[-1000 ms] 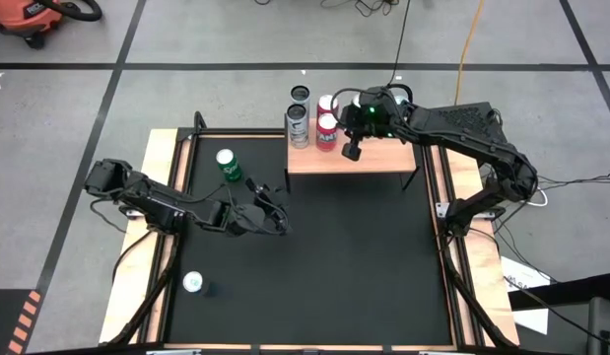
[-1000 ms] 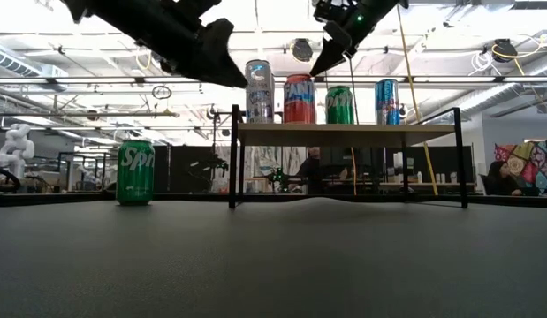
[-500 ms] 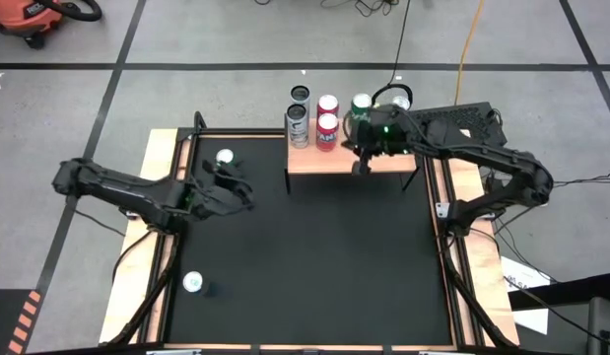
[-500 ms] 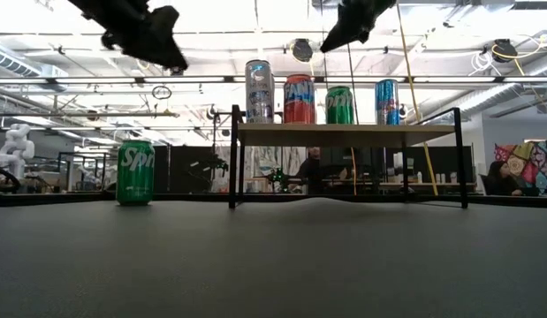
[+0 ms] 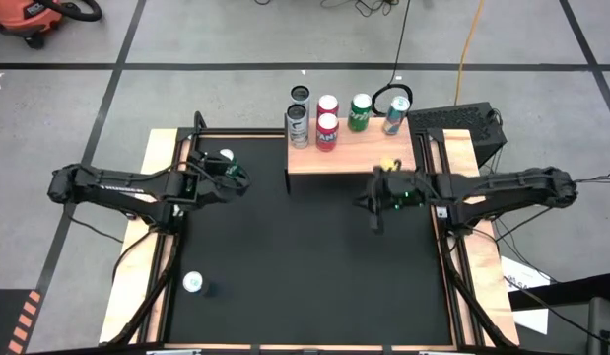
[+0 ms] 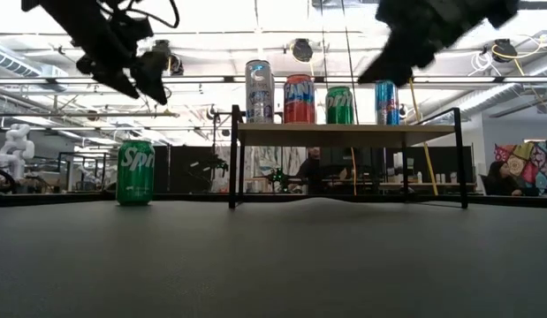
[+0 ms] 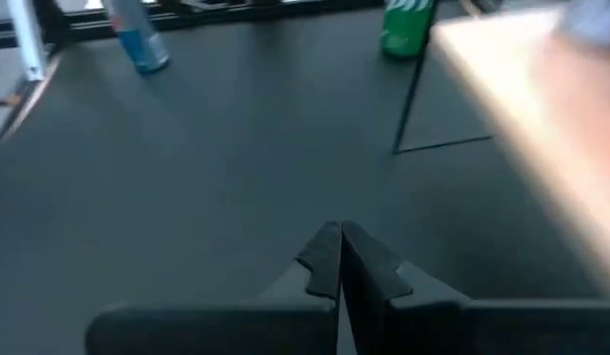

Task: Place canned beverage on shelf
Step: Put the green soda can on the shelf aligned with the other green soda can

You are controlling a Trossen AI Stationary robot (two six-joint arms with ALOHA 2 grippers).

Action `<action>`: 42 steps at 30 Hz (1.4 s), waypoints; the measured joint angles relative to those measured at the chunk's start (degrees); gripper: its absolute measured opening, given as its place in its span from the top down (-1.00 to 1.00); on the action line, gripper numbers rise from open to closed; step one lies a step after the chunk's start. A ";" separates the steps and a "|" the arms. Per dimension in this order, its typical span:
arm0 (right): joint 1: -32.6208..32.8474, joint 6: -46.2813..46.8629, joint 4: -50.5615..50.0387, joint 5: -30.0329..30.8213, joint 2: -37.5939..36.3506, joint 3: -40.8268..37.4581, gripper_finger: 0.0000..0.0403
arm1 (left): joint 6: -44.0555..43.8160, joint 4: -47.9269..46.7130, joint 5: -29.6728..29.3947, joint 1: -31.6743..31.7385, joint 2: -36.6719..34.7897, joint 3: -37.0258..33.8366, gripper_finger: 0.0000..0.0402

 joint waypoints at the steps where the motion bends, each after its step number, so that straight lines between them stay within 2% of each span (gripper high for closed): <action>1: 0.97 0.89 3.09 0.00 -0.39 -2.86 1.00 | -0.01 1.58 0.02 0.42 -0.10 -1.29 -0.91; 6: 5.13 3.24 16.83 -0.02 -0.40 -12.82 0.99 | -0.04 7.23 0.65 3.98 -0.19 -8.31 -0.91; 12: 9.59 3.76 25.20 0.02 -0.20 -17.26 0.85 | -0.34 7.83 3.76 9.72 -0.19 -10.95 -0.91; 14: 11.29 3.17 27.63 -0.04 -0.20 -18.14 0.75 | 0.35 8.34 4.18 11.52 -0.23 -10.95 -0.91; 16: 12.72 2.52 29.86 0.02 -0.20 -18.64 0.60 | 2.10 9.70 7.14 13.62 -0.21 -10.95 -0.91; 19: 13.77 2.72 31.28 0.10 -0.20 -18.71 0.34 | 3.63 10.84 12.02 16.66 -0.16 -10.92 -0.91; 23: 14.17 4.55 31.93 1.49 -0.20 -18.71 0.01 | 4.78 10.67 14.68 20.00 0.08 -10.92 -0.91; 27: 14.12 5.47 31.16 3.10 -0.20 -18.73 -0.18 | 6.21 10.84 17.62 22.26 0.08 -10.92 -0.91; 32: 14.12 6.55 31.23 3.10 -0.20 -18.73 -0.20 | 7.89 13.32 19.18 24.21 0.08 -11.54 -0.91; 34: 14.12 6.77 31.24 3.10 -0.20 -18.73 -0.18 | 9.02 16.54 21.77 25.01 0.08 -13.02 -0.88; 37: 14.12 7.85 31.22 3.08 -0.20 -18.73 -0.13 | 9.84 21.11 25.75 26.20 0.08 -15.60 -0.77; 42: 14.12 9.01 31.20 3.08 -0.20 -18.73 -0.08 | 10.11 21.46 26.95 26.99 0.01 -17.08 -0.49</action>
